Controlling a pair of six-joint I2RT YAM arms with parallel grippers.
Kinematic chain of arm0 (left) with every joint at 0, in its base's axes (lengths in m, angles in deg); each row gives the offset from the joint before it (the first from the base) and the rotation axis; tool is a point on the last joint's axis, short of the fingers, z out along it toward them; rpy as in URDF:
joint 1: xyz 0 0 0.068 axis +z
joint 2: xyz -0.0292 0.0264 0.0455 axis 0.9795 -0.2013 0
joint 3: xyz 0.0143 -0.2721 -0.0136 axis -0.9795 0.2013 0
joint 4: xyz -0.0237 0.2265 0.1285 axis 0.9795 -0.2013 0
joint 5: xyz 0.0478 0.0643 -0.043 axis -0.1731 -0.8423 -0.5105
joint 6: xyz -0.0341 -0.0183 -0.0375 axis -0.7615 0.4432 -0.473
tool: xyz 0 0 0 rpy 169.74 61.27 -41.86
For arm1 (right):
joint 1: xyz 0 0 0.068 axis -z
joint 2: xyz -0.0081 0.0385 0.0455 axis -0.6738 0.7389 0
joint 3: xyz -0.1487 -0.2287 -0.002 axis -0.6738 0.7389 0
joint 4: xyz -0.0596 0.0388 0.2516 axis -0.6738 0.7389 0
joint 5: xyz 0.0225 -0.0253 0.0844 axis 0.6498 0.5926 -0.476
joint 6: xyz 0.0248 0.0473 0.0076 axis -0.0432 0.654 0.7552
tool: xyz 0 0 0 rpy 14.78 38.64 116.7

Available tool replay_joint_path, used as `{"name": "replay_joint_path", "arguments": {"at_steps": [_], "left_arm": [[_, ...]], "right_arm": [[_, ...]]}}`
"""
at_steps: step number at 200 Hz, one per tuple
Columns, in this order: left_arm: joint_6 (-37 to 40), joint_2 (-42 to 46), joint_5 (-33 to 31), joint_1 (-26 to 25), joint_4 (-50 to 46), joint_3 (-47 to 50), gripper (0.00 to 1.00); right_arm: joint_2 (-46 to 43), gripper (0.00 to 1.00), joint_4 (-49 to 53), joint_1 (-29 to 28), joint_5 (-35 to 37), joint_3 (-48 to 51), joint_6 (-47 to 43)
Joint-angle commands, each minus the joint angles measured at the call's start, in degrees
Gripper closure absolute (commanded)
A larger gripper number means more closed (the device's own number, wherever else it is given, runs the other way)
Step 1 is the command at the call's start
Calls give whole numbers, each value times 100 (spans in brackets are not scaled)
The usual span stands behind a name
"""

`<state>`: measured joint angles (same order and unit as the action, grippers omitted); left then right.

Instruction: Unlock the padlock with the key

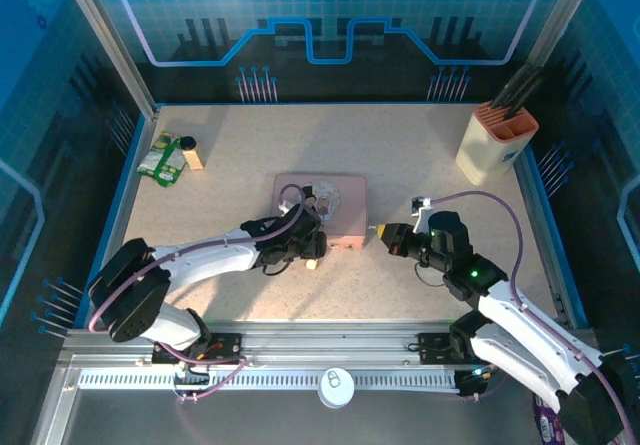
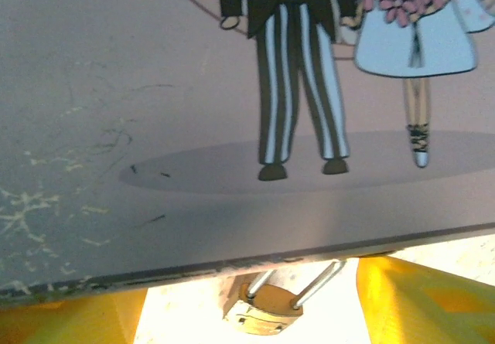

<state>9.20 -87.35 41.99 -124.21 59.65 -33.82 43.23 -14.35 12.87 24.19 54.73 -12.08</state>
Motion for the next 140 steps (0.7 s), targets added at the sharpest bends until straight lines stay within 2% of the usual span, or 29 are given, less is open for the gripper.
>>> {"name": "replay_joint_path", "arguments": {"at_steps": [1, 41, 69, 102, 140], "left_arm": [[358, -37, 142, 97, 793, -221, 27], [394, 711, 102, -193, 882, 318, 27], [738, 1381, 155, -458, 1002, 923, 27], [1340, 2147, 477, -324, 1445, 1687, 27], [1775, 2355, 938, -87, 1768, 2215, 29]], "right_arm": [[-171, 100, 158, 58, 2, -35, 35], [-223, 100, 201, 58, -14, 23, 103], [-174, 100, 74, 49, -34, 91, 148], [-100, 100, -191, 9, -196, 185, 235], [-124, 100, -183, -114, -122, 181, 275]]}}
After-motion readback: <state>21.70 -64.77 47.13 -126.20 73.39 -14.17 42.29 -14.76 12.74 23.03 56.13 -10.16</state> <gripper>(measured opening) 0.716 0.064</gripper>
